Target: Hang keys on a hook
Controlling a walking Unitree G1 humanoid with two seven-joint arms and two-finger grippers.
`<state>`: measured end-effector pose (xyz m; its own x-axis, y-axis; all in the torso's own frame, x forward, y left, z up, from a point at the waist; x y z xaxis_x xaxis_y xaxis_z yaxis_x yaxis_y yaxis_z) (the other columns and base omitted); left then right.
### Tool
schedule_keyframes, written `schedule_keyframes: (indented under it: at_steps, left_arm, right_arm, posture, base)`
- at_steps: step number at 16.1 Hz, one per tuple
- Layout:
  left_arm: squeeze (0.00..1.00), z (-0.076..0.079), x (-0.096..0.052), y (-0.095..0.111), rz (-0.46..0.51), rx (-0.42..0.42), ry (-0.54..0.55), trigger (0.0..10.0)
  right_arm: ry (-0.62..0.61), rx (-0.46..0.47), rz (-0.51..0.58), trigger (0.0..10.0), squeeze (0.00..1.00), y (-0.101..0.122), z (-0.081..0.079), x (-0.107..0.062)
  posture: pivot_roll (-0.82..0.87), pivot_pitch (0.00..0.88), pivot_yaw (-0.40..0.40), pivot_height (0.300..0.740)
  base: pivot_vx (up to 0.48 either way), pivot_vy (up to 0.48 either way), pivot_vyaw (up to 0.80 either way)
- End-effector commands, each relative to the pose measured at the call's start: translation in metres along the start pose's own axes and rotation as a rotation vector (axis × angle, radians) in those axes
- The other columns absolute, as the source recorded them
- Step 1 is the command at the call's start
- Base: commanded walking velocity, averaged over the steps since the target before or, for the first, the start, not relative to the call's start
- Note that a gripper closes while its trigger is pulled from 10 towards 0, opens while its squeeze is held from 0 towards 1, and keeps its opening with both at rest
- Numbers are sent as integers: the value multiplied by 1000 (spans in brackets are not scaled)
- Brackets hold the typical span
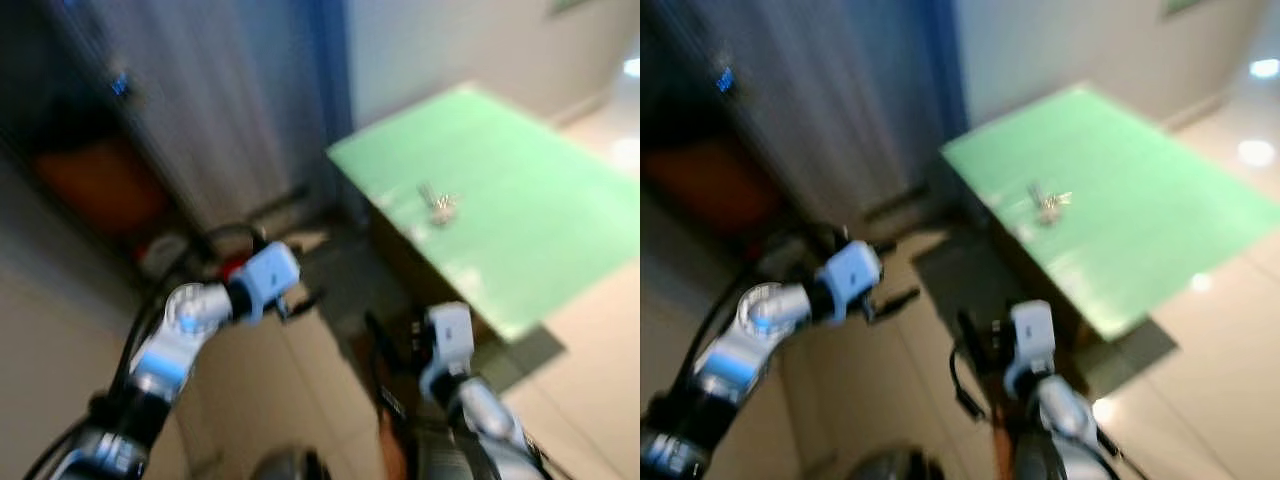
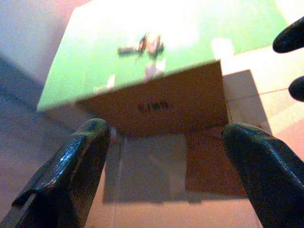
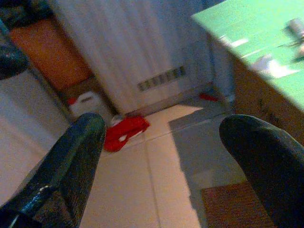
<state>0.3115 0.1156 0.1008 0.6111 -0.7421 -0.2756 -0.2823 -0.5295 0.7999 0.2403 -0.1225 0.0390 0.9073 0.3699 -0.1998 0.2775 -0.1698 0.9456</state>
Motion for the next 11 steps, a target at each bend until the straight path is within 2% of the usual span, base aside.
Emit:
schedule_keyframes:
  at_steps: [1, 2, 5, 9, 11]
  left_arm:
    - [0, 1, 0, 2, 8, 20, -18, 10000]
    - [0, 1, 0, 2, 10, 22, -21, 10000]
    - [0, 5, 1, 6, 28, 69, -49, 10000]
    - [0, 6, 1, 8, 50, 55, -51, 10000]
    - [0, 4, 1, 8, 45, 43, -34, 10000]
  right_arm:
    - [-5, -4, 2, 10000, 0, 2, 3, -1]
    - [-5, -4, 2, 10000, 0, 2, 3, -1]
    - [-7, -2, 2, 10000, 0, 2, 3, -1]
    - [-7, 2, 0, 10000, 0, 1, 1, -1]
    - [-8, 4, -1, 10000, 0, 0, 1, -1]
  posture:
    - [-215, 113, 189, 701]
    - [-215, 113, 189, 701]
    - [-214, 119, 191, 701]
    - [-213, 124, 193, 701]
    - [-211, 128, 194, 701]
  base:
    - [450, 0, -550]
    - [428, 0, -550]
    - [344, -331, -546]
    - [307, -365, -542]
    - [0, 0, -538]
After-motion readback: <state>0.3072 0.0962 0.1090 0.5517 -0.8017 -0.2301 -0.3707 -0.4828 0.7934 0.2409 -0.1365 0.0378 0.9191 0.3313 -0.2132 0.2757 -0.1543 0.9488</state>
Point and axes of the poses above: a point about 5 cm out from each wrist's last joint towards the gripper, its own x axis pointing out of the wrist towards the gripper, its own y axis along the axis of the wrist's last joint, z = x × y, the point moved 2 cm from there along x, pointing out of the wrist towards the gripper, and after that the axes turned 8 degrees about x, right-handed, at the moved point
